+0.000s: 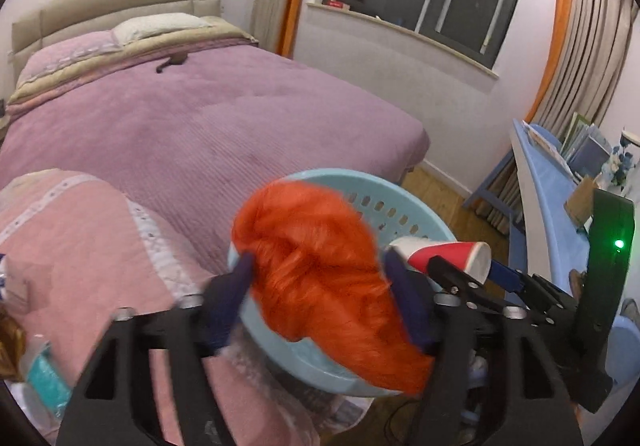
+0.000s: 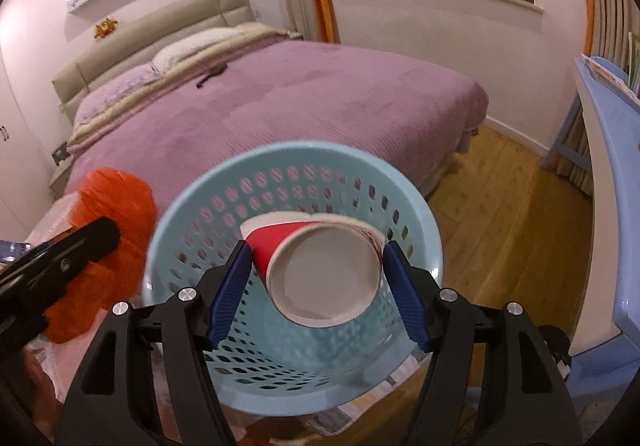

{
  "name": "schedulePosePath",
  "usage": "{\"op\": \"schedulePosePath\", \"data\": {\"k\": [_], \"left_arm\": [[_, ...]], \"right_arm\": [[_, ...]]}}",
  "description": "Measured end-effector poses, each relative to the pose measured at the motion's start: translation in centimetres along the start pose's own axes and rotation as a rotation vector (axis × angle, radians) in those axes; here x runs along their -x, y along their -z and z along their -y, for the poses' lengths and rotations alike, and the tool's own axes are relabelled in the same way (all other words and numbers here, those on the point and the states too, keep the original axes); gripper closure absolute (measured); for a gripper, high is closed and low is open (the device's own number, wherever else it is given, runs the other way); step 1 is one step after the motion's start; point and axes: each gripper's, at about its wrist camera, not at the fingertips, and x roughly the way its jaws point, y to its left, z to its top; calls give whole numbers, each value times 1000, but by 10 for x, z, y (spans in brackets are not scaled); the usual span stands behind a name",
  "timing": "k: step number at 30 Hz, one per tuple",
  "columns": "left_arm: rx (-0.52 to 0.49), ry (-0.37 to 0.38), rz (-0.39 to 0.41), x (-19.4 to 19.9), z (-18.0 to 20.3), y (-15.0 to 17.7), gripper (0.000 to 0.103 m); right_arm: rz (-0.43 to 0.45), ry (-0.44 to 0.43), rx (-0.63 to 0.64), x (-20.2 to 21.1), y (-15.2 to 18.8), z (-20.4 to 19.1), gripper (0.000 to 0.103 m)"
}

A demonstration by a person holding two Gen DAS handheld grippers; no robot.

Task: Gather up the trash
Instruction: 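Carry the bag and cup over the blue basket and open both grippers, then move both grippers back over the table items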

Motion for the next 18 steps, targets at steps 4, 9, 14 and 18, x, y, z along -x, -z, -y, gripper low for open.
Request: {"op": "schedulePosePath", "data": {"k": [4,9,14,18], "left_arm": [[-6,16,7,9,0,7,28],[10,12,65,40,-3,10,24],[2,-33,144,83,-6,17,24],[15,-116,200,125,-19,29,22]], "right_arm": [[-39,-23,-14,-9,4,1,39],[-14,-41,-7,2,5,-6,39],[40,-96,18,27,0,-22,39],[92,-158,65,51,0,-47,39]]}}
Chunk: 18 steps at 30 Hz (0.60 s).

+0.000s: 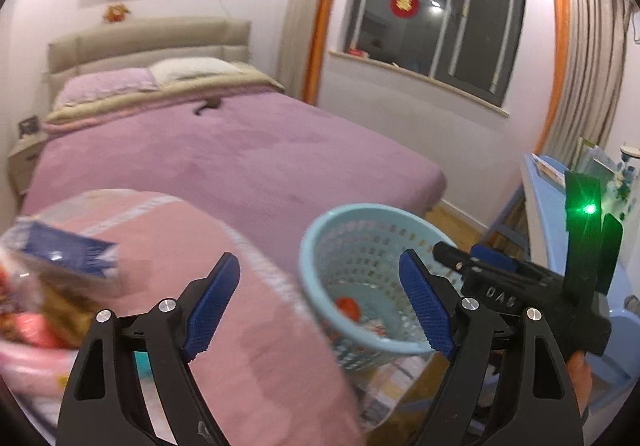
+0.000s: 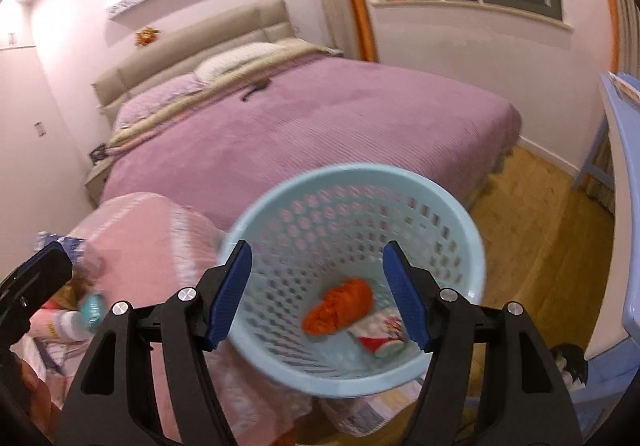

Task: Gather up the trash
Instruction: 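Move both grippers back over the table items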

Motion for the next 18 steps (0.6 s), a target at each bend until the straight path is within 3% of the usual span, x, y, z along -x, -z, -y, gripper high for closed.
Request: {"op": "schedulePosePath", "data": {"k": [7,10,14,18], "left_arm": [[85,-196,52,67,-46,19,17],[139,-315,68,96,-71,35,16],[222,-476,53,129,-105,63,15],[286,-587,17,146,-130,83,15]], "right_arm": [[58,-129,110,21,8,-60,39],[66,-185,176,26,18,-90,38],[66,-251,261,26,27,-128,38],[52,-313,326,23,42,-165,38]]}}
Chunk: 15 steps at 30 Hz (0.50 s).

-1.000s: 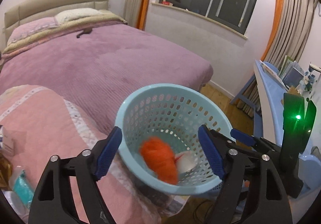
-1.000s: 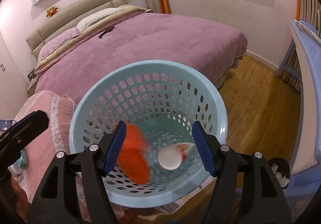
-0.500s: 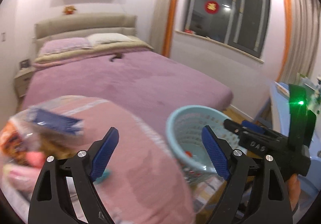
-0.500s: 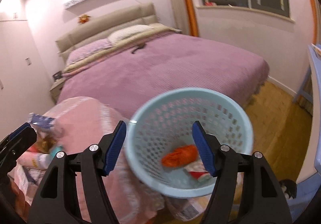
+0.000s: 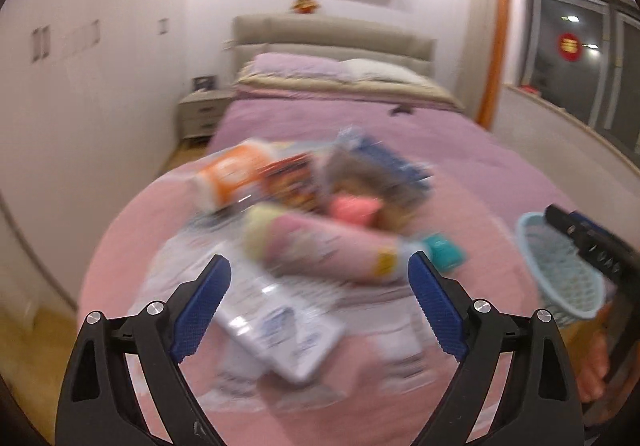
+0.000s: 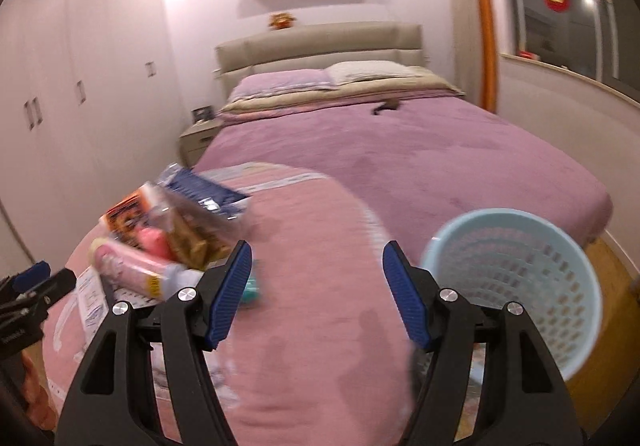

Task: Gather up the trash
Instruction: 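Move both grippers back over the table items, then grasp the white milk carton with the left gripper while the right gripper grasps the pink bottle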

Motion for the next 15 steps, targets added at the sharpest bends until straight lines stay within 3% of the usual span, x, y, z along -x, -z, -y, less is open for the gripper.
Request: {"op": "schedulePosePath", "data": {"k": [3,8,13,15], "left_arm": [[32,-34,-46,-9,-19,6,15],[150,-28,-147,-33,-43,21,15],[195,-34,-180,-49,-41,25,15],[175,-75,-175,-57,-37,25,14]], "right_arm": [[-14,-49,25,-10,1,-23,38],[1,-77,97,-17,4,-51,38],[-51,-143,107,-37,3,-64,39],[-76,-181,99,-49,1,-68,39]]}}
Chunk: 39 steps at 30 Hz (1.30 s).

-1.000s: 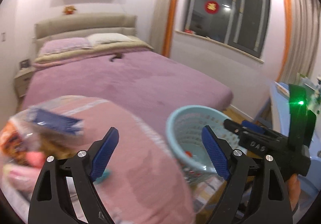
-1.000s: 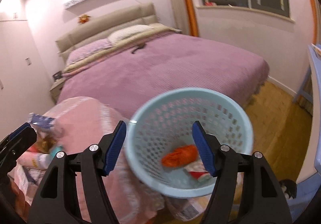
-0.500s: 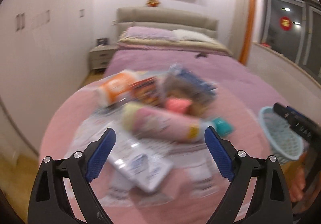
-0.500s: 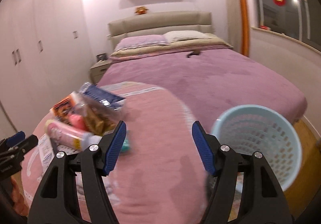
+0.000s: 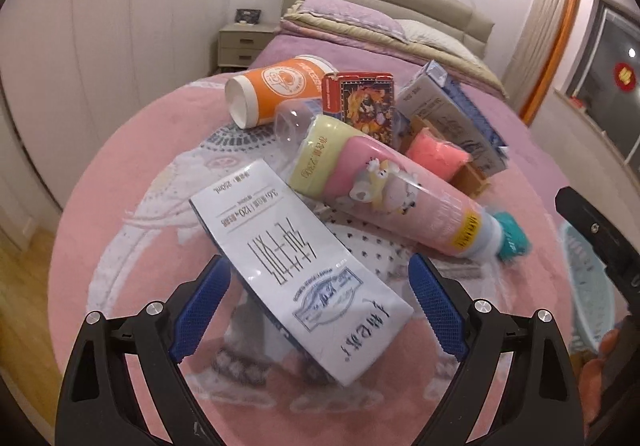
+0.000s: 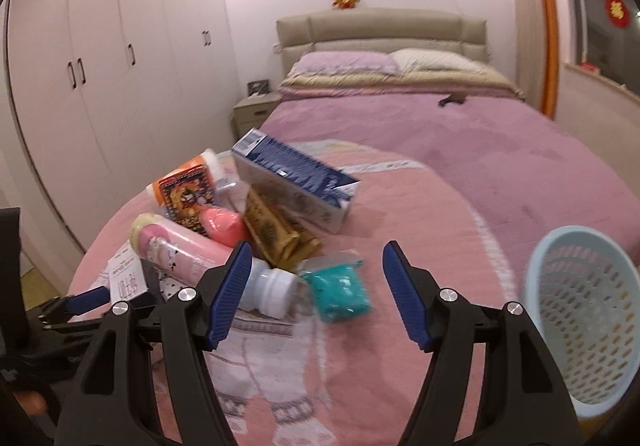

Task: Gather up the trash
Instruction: 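Grasp the white milk carton with the left gripper while the right gripper grasps the pink bottle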

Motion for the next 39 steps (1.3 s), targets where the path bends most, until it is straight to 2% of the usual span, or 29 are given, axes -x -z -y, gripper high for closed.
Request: {"op": "schedulePosePath", "data": {"k": [3,4,9,12,17,19,26,29,32,34,35,36,38,39], "left_arm": [[-38,-59,-13,-12,5,0,14],[-38,-53,-25,-15,5,1,14],[-51,39,-50,-7,-9,5,22],[-65,100,-70,1,-22,10,33],[-91,115,-85,12,-43,15,43],[-100,107,-83,15,-50,15,45],[-74,100,-77,16,-67,12,44],[-86,68,-67,20,-71,13,44],[-81,70,-73,20,-77,12,44],[-74,84,-84,18,-79,11,43],[-74,89,-88,17,-78,11,43],[-74,92,-91,16,-78,12,43],[-78,87,-96,15,-78,14,43],[-83,80,-95,14,-77,15,43]], "right_arm": [[-46,-30,-20,-17,-3,-1,41],[-61,-32,-17,-23,-3,-3,42],[-118,-64,32,-47,-3,-19,58],[-145,-61,36,-58,-2,-25,58],[-184,-127,14,-61,0,-26,58],[-227,-176,12,-58,3,-29,58],[-279,-217,102,-27,19,-49,57],[-330,-314,116,-14,27,-58,57],[-332,-330,155,-4,31,-66,57],[-289,-297,204,-1,24,-67,50],[-265,-261,232,-2,20,-68,40],[-249,-236,258,-6,15,-69,37],[-273,-257,268,-20,9,-68,37],[-312,-276,241,-32,6,-62,37]]}}
